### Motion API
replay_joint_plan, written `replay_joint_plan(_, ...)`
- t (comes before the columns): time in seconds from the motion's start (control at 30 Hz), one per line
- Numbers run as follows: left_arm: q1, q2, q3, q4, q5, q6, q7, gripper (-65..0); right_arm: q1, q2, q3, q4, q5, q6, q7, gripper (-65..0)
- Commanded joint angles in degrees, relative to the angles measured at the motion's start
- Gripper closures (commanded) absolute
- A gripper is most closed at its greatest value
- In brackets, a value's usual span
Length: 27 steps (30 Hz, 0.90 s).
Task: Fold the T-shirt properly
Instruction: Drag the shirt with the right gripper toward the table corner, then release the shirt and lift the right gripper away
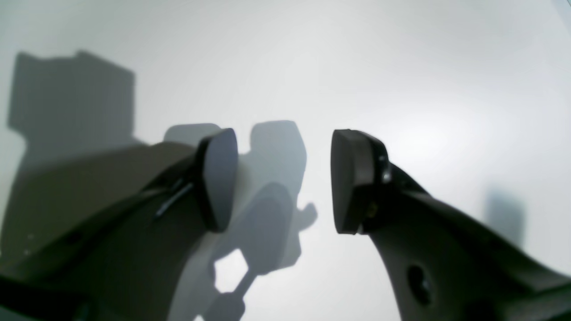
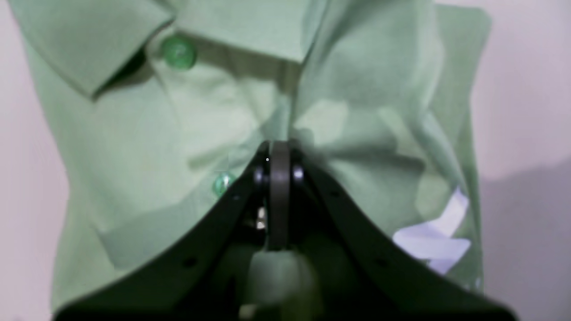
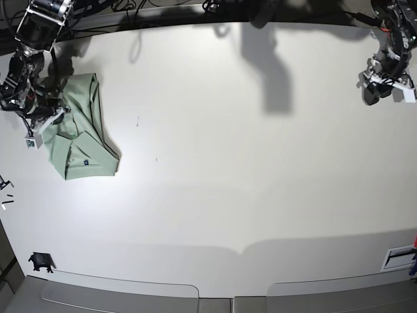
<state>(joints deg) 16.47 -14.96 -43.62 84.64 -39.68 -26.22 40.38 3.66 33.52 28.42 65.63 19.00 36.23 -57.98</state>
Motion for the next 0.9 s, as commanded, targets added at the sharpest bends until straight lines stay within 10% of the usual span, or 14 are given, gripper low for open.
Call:
replay_joint_plan(0.0,-0.28,-0.74,-0.26,0.98,-1.44,-0.61,-0.98,-30.0,0.90,2.45,1.25,0.85,0.22,0.00,0.46,0.0)
replay_joint_plan(0.37,-0.11,-0.61,-0.28,5.22,-7.43,-5.79,4.83,-21.4,1.46,3.63,2.38,1.18,5.14,-0.76,-0.52,0.0)
replay_joint_plan(0.87,9.31,-0.13,-0.26,37.33,-14.45,-10.32,8.04,-21.3,2.16,4.63,2.36,21.11,47.45,3.77,-18.51,0.0)
